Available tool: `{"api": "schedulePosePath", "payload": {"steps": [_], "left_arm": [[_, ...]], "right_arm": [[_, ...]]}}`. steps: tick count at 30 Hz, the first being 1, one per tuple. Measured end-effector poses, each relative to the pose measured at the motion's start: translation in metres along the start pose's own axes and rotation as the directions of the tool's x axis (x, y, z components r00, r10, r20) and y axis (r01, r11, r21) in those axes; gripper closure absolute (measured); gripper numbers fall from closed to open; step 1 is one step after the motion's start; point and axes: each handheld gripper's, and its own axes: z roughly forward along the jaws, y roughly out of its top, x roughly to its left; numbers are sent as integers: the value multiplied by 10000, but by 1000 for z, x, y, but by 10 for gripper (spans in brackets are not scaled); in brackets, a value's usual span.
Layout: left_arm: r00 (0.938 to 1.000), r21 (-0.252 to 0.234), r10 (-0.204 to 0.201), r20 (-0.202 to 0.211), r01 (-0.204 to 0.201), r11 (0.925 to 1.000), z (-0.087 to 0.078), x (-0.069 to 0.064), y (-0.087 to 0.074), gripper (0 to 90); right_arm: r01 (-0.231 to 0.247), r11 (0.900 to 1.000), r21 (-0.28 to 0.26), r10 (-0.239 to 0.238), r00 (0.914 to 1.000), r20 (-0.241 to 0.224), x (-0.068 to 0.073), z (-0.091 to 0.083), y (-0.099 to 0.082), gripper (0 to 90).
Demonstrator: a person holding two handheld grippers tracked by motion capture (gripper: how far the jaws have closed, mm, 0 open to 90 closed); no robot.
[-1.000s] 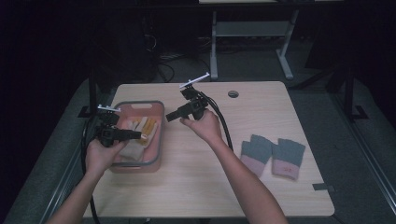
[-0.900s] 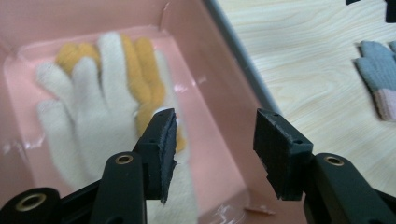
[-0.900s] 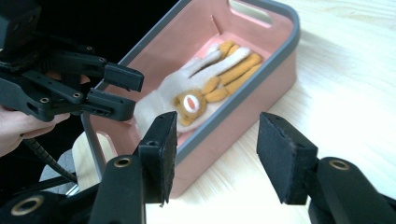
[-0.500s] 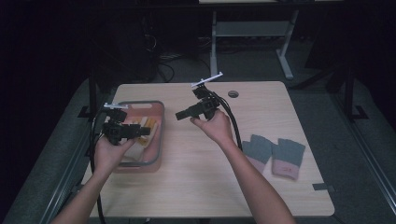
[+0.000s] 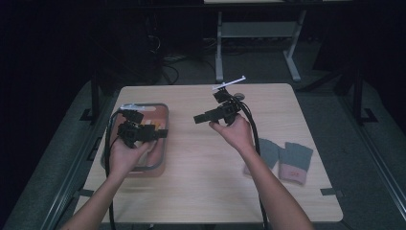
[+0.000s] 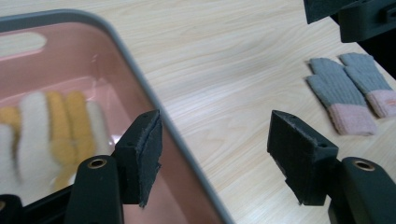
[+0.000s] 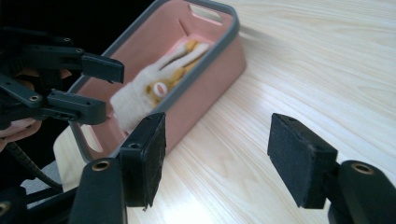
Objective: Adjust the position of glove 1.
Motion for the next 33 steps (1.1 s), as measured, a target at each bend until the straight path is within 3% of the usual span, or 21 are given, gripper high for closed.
{"api": "schedulePosePath", "payload": {"steps": [19, 26, 33], "left_arm": [[9966, 0, 591, 568, -592, 9982, 33, -40, 8, 279], [9923, 62, 902, 847, -910, 9958, 45, -57, 11, 268], [9868, -63, 1025, 1254, -1025, 9947, 58, -73, 11, 266]], "right_arm": [[-247, 9997, -26, 248, 9927, 1176, -30, -52, -41, 352], [-320, 9994, -117, 335, 9856, 1656, -38, -71, -58, 333], [-245, 9995, 190, 200, 9783, 2065, -47, -86, -79, 321]]}}
